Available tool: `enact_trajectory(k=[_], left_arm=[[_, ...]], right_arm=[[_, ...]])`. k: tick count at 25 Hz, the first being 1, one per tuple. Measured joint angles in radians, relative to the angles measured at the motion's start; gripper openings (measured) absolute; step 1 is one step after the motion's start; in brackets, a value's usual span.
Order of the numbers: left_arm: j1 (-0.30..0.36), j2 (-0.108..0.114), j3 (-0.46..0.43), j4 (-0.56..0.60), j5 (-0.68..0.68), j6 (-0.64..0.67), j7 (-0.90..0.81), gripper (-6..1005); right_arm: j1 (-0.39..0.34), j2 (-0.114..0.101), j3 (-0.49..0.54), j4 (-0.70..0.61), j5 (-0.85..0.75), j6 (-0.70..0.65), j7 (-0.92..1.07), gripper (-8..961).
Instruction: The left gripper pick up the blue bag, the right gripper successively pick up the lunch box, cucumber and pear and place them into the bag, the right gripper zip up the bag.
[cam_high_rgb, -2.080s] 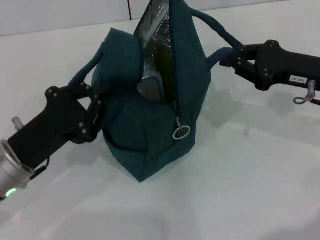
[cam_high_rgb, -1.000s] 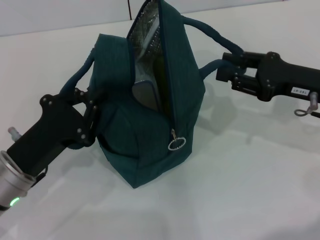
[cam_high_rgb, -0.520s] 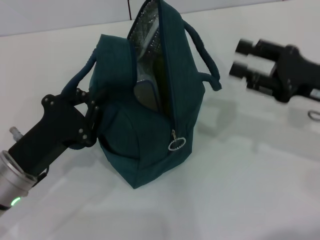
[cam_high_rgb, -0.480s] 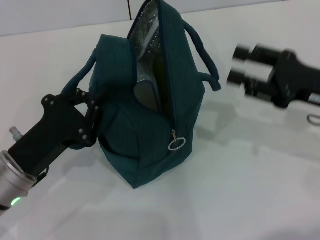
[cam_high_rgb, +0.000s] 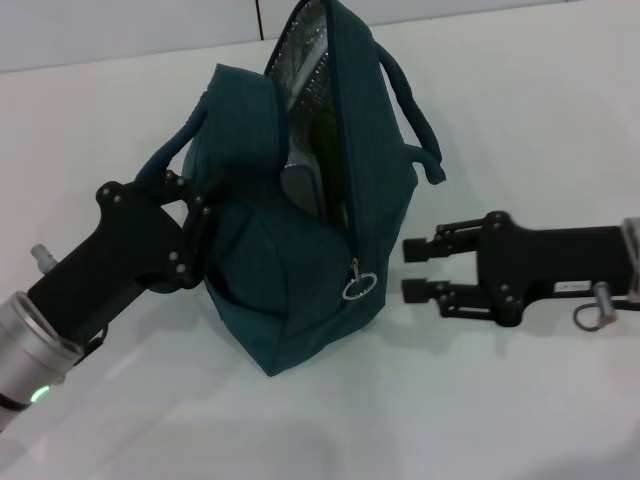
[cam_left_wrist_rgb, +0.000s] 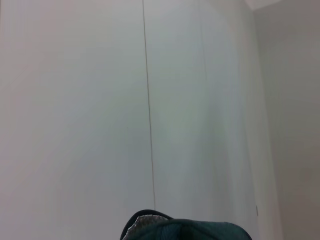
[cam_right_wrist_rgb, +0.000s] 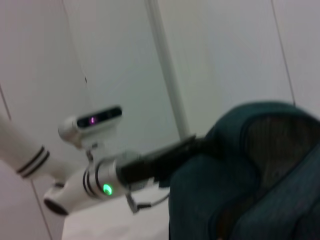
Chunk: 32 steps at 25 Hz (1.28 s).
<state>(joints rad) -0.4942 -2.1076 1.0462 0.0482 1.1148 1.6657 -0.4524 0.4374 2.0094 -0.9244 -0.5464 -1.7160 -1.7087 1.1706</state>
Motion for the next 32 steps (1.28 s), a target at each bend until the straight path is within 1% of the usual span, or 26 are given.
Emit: enact_trajectory(k=[2,7,11,18,23,27,32], left_arm=[[-0.003,0.0,0.001,-0.005,-0.002,0.0,0.0,51],[-0.003,0.0,0.001,-0.012,-0.005,-0.002,0.016,51],[-0.003,0.0,0.0,-0.014,-0.005,0.0,0.022,51],[-0.003,0.0,0.0,-0.014,-0.002,0.005,0.023,50],[-0.01,0.0,0.001,-0.011,-0.003,0.006,0.023,50],[-0.016,0.0,0.002,-0.013,0.0,0.007,0.023,51],[-0.016,0.0,0.001,-0.013,-0.003,0.007,0.023,50]], right_arm=[[0.009,0.003,-0.036,0.002,0.001,0.031,0.0,435],[0.039,0.011,-0.096,0.016,0.004,0.077,0.009,411],[0.054,0.015,-0.099,0.024,0.006,0.1,0.011,391],[0.137,0.015,-0.111,0.112,0.007,0.122,0.013,357],[0.158,0.014,-0.175,0.11,0.008,0.127,0.045,333],[0.16,0.015,-0.185,0.113,0.008,0.138,0.05,313],[0.158,0.016,-0.201,0.117,0.016,0.168,0.052,144]])
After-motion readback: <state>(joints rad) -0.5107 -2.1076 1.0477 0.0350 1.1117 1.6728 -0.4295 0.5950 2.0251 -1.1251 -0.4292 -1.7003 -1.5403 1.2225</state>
